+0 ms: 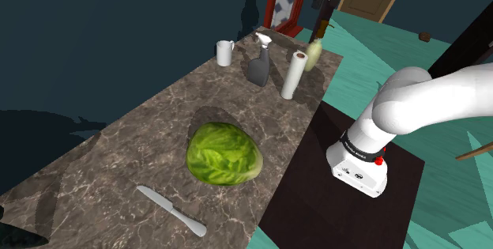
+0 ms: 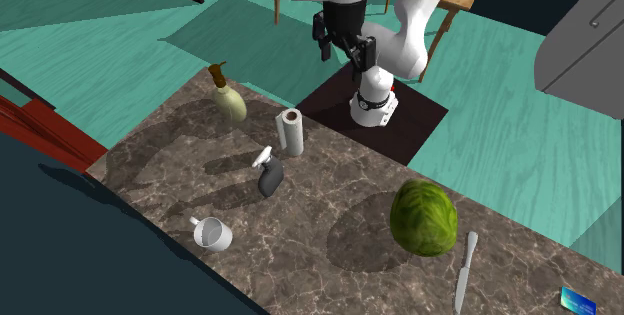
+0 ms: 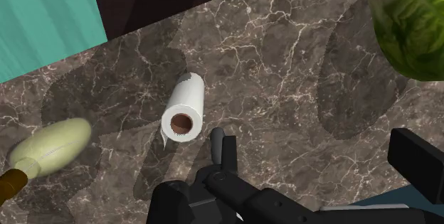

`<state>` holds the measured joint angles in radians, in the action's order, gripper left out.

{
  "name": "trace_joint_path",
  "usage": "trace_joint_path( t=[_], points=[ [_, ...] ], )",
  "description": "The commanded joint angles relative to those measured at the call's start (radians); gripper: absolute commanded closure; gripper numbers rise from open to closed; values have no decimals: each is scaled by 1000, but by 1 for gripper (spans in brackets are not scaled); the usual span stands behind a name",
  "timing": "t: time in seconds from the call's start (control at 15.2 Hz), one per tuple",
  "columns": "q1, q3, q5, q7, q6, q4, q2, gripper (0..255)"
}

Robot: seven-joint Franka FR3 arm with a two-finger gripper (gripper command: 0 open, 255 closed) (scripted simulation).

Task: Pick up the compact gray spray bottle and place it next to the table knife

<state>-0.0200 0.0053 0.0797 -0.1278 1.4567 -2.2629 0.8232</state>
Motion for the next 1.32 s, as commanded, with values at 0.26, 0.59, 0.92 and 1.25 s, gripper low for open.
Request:
trace_joint_path(
  t=[0.26,0.59,0.92,1.25],
  points=[
    [5,-25,-21,48,133,-57,-71,0],
    [9,-57,-40,104,297,-96,-189,0],
    [11,-88,-49,160,455,-98,-336,0],
    [11,-117,-45,217,597,-64,-504,0]
  ],
)
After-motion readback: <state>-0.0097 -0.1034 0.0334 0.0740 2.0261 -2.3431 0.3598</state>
